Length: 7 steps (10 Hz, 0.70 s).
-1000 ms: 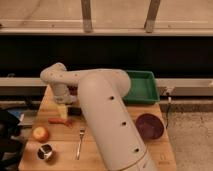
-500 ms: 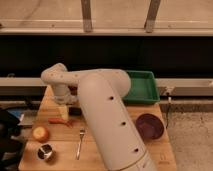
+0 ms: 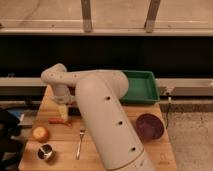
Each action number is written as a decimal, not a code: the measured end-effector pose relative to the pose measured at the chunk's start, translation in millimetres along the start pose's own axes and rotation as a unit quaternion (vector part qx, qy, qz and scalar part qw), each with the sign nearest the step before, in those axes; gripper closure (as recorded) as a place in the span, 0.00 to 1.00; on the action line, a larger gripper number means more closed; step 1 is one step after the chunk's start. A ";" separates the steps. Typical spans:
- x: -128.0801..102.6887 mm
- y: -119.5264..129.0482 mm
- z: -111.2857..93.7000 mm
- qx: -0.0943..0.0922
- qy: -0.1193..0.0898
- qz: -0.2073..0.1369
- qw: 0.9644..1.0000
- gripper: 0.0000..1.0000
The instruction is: Place eraser in plastic cup
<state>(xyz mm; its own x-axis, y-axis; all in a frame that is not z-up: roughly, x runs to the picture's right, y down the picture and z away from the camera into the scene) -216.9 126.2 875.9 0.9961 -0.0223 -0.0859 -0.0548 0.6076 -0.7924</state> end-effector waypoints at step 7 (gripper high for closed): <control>-2.7 -6.9 14.6 0.000 0.011 0.010 1.000 0.34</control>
<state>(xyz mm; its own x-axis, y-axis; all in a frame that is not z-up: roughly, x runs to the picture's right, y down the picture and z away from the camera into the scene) -218.3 133.7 890.4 0.9930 -0.0280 -0.1150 -0.0744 0.6082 -0.7903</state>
